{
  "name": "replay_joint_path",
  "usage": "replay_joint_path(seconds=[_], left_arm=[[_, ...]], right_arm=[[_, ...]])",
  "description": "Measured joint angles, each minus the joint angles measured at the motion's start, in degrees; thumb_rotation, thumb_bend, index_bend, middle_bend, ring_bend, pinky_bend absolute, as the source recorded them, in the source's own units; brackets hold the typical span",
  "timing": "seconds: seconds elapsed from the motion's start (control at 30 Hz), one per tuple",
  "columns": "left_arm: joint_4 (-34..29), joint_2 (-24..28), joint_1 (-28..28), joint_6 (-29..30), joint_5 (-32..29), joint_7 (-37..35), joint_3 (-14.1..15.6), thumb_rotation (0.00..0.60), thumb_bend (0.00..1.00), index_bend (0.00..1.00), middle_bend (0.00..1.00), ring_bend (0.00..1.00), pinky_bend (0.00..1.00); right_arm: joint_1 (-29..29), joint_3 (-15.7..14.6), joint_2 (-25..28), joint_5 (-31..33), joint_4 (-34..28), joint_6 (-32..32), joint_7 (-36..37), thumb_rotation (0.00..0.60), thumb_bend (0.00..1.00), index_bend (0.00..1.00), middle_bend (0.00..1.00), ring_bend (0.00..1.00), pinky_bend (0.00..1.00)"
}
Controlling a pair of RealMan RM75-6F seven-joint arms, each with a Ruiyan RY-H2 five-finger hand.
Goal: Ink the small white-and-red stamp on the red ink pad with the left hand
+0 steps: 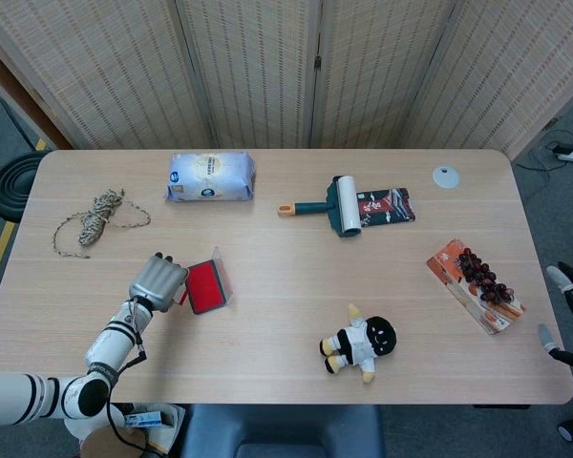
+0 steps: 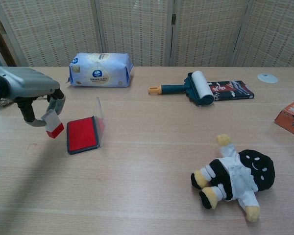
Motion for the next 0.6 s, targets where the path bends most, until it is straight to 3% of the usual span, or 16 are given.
replay_joint_path(seconds=[0.3,0.6], left_arm=[[-1.96,1.5,5.25,4.51,4.63,-1.28,1.69,0.6,0.3,0.65,0.44,0.28,0.26],[1.46,-0.71,9.8,5.42,8.45,-2.65,2.7,0.6,0.3,0.65,0.44,0.28,0.26]], right_arm=[[-0.43,-0.49,-0.43,-1.39,-1.71,1.32,-3.9,0.6,0.41,0.02,0.0,0.0,0.0],[-1.24,-1.11,-0.75,-3.23,-2.84,3.33,-6.38,0.6,0.41,0.02,0.0,0.0,0.0]])
